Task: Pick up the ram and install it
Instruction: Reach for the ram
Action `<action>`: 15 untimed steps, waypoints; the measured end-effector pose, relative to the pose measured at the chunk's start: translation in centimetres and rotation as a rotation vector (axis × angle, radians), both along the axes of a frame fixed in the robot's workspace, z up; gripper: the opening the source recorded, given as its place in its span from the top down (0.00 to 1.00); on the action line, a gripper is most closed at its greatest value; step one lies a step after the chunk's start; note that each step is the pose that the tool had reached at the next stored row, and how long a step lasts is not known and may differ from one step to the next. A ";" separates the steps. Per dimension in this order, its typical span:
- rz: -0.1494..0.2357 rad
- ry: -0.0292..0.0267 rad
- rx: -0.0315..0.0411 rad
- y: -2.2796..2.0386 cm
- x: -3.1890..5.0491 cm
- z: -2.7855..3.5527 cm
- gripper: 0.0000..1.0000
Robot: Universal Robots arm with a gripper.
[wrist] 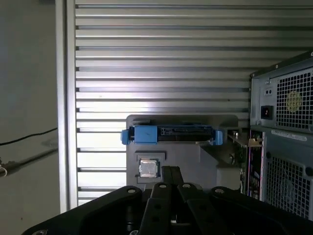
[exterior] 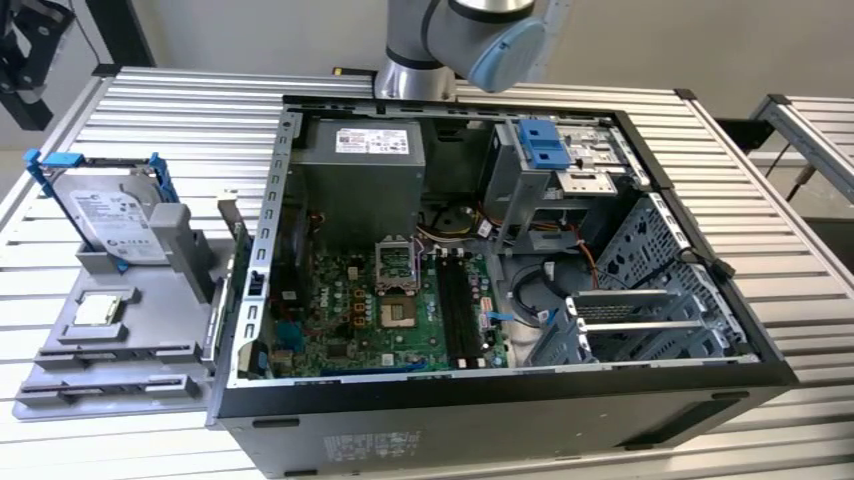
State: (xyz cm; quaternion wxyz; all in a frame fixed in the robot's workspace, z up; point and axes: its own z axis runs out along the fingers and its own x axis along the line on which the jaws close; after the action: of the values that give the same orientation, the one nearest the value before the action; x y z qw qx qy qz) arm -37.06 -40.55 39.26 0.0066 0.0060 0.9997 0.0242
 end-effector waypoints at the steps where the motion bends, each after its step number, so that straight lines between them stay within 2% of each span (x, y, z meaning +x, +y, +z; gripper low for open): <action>1: 0.001 0.0000 0.0000 -0.21 0.00 0.00 1.00; 3: 0.005 0.0001 -0.0001 -0.49 0.00 0.00 1.00; 6: 0.027 -0.0001 -0.0001 -0.53 0.01 0.00 1.00; 10: 0.028 -0.0001 0.0000 -0.60 0.00 -0.06 1.00; 15: 0.028 0.0002 -0.0001 -1.09 0.00 -0.50 1.00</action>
State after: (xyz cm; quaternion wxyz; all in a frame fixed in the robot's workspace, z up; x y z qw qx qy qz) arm -37.06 -41.64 38.76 0.0062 -0.0078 0.9997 0.0242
